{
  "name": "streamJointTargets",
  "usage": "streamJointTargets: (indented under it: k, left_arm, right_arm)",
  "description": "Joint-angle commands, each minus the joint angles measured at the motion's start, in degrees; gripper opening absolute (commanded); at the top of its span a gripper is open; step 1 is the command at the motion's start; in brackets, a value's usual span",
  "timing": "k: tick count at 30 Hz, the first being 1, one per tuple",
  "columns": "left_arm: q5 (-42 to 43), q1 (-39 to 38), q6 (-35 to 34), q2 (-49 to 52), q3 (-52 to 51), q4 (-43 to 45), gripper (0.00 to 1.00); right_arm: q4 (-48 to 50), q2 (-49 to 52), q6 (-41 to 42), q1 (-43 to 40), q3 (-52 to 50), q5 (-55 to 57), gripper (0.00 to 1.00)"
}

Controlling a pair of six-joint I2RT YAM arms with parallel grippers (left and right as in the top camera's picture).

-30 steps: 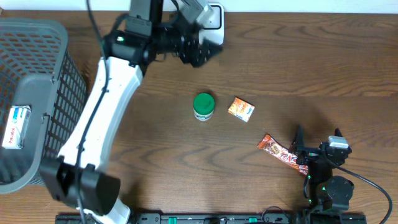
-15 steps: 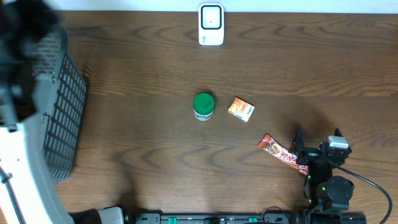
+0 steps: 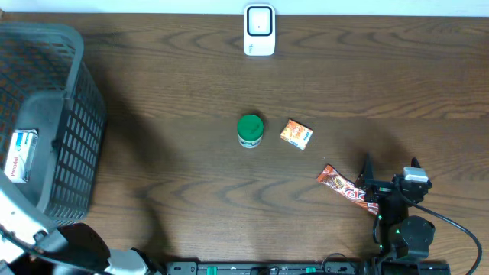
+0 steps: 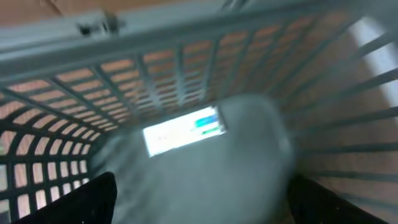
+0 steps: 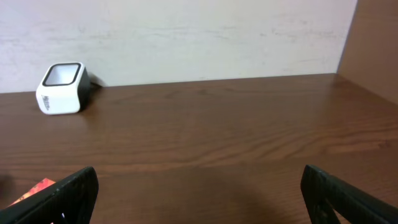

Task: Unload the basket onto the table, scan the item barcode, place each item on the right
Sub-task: 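Move the left gripper back toward the basket, then grasp the white medicine box inside the basket with the left gripper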

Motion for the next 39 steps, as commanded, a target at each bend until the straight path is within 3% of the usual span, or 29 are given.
streamJointTargets:
  k: [1,5,9,13,18,32,39]
  left_arm:
    - [2.21,0.70,10.99,1.44,-9.44,4.17,0.88]
    - [7.67,0.76,23.06,1.62,-20.31,12.79,0.89]
    - [7.10,0.83,27.41,2.78,-27.08,21.31,0.90]
    - [4.79,0.83,28.02,4.76,-28.83,21.57,0.92]
    - [7.34,0.83,38.77,7.78,-29.75,23.98,0.92]
    - [7.23,4.85,43.15,17.27,-29.75,33.00,0.91]
    - [12.59,8.55,43.15,21.97,-29.75,33.38,0.91]
  right_arm:
    - [-0.17,-0.31,0.57,-0.33,-0.07,-0.04,0.99]
    - [-0.17,-0.31,0.59,-0.33,-0.07,-0.04,0.99]
    - [-0.17,-0.31,0.59,-0.33,-0.07,-0.04,0.99]
    - [-0.17,-0.31,0.59,-0.33,-0.07,-0.04,0.99]
    - [-0.17,-0.31,0.57,-0.33,-0.07,-0.04,0.99]
    - [-0.17,-0.31,0.57,-0.33,-0.07,-0.07,0.99]
    - [-0.17,-0.31,0.59,-0.33,-0.07,-0.04,0.99]
